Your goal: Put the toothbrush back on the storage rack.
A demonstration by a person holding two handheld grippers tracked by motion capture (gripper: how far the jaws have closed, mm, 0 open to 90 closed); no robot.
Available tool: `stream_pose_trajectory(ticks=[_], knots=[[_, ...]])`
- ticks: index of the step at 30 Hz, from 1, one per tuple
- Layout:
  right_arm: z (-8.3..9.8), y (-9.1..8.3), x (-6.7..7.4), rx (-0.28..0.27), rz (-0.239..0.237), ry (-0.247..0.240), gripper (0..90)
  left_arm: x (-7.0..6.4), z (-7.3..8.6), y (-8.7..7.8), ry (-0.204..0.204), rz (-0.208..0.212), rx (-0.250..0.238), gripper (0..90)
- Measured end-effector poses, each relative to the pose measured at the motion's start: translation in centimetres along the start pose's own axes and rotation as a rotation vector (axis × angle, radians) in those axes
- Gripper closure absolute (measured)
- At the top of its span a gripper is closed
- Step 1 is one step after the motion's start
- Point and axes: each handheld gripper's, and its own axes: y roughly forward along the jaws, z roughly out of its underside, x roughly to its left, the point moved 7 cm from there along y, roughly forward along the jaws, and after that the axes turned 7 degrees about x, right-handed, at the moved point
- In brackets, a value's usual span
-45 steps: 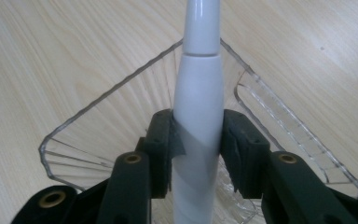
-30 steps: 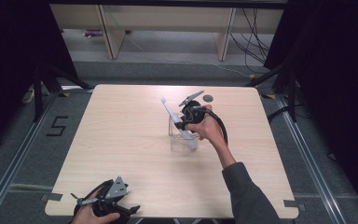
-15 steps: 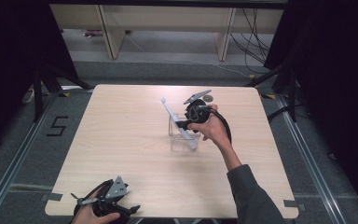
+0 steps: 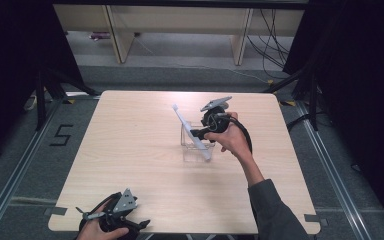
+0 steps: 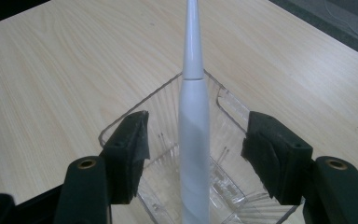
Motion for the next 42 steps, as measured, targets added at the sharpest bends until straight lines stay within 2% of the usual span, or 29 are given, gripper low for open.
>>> stream_pose_trajectory(ticks=[2,3,4,5,9,11,12,13,15,16,17,18,21,22,24,25,28,30,32,33,35,36,38,39,41,42], knots=[[0.0,0.0,-0.1,-0.013,0.004,-0.011,39.8,0.0,0.0,0.0,-0.001,0.0,-0.001,14.9],[0.0,-0.1,0.0,-0.019,0.012,0.002,39.8,0.0,0.0,0.0,0.0,0.0,0.0,14.9],[0.1,-0.2,0.2,-0.016,-0.004,0.014,39.8,0.0,0.0,0.0,0.0,0.0,0.0,14.9],[0.1,-0.3,0.0,-0.026,0.002,-0.002,39.8,0.0,0.0,0.0,0.0,0.0,0.0,14.9],[0.4,-0.6,0.0,-0.032,0.013,-0.006,39.5,0.0,0.0,0.0,0.0,-0.001,0.0,14.9],[0.5,-0.7,0.2,-0.035,0.004,0.011,39.2,0.0,0.0,0.0,0.0,-0.001,0.0,14.9],[0.6,-0.9,0.1,-0.031,-0.001,-0.005,39.0,0.0,0.0,0.0,0.0,-0.001,0.0,14.9],[0.7,-1.1,0.2,-0.023,-0.004,0.013,38.8,0.0,0.0,0.0,0.0,-0.001,0.0,14.9],[0.9,-1.3,0.1,-0.029,-0.001,0.017,38.5,0.1,0.0,0.0,0.003,0.01,0.008,14.9],[1.0,-1.5,0.0,-0.025,-0.003,0.013,38.3,0.1,0.0,0.0,-0.001,-0.003,0.001,14.9],[1.0,-1.5,0.0,-0.048,0.002,0.018,38.3,0.1,0.0,0.0,0.002,-0.009,0.001,14.9],[1.2,-1.7,-0.1,-0.034,0.001,0.021,38.2,0.0,0.0,0.0,0.0,-0.002,0.0,14.9],[1.5,-2.0,-0.2,-0.044,0.001,0.026,37.9,0.1,0.0,0.0,0.003,0.006,0.008,14.9],[1.5,-2.0,-0.1,-0.056,0.001,0.041,37.8,0.1,0.0,0.0,0.002,0.006,0.008,14.9],[1.6,-2.1,-0.4,-0.065,0.009,0.016,37.8,0.1,0.0,0.0,0.002,0.006,0.008,14.9],[1.8,-2.2,-0.3,-0.068,0.007,0.036,37.7,0.1,0.0,0.0,0.002,0.006,0.008,14.9],[1.9,-2.3,-0.4,-0.074,0.005,0.024,37.6,0.1,0.0,0.1,-0.003,-0.003,0.001,14.9],[2.2,-2.6,-0.3,-0.058,0.002,0.044,37.5,0.1,0.0,0.1,-0.003,-0.013,0.0,14.9],[2.3,-2.7,-0.2,-0.061,-0.002,0.046,37.5,0.1,0.0,0.0,0.002,0.005,0.007,14.9],[2.3,-2.7,-0.4,-0.068,0.008,0.019,37.4,0.1,0.0,0.0,0.0,0.005,0.007,14.9],[2.5,-2.9,-0.2,-0.068,-0.002,0.036,37.4,0.0,0.0,0.0,-0.017,0.007,0.006,14.9],[2.5,-2.9,-0.3,-0.066,-0.003,0.016,37.3,0.0,0.0,0.0,-0.015,0.005,0.006,14.9],[2.8,-3.1,-0.2,-0.065,0.002,0.024,37.3,0.0,0.0,0.0,-0.016,0.006,0.007,14.9],[2.7,-3.1,-0.2,-0.089,0.006,0.027,37.2,0.0,0.0,0.0,-0.016,0.005,0.007,14.9],[2.9,-3.5,-0.2,-0.074,0.009,0.013,37.2,0.1,0.0,0.0,0.003,0.003,0.008,14.9],[2.9,-3.5,-0.2,-0.085,0.008,0.022,37.1,0.1,0.0,0.0,0.0,0.002,0.008,14.9]])
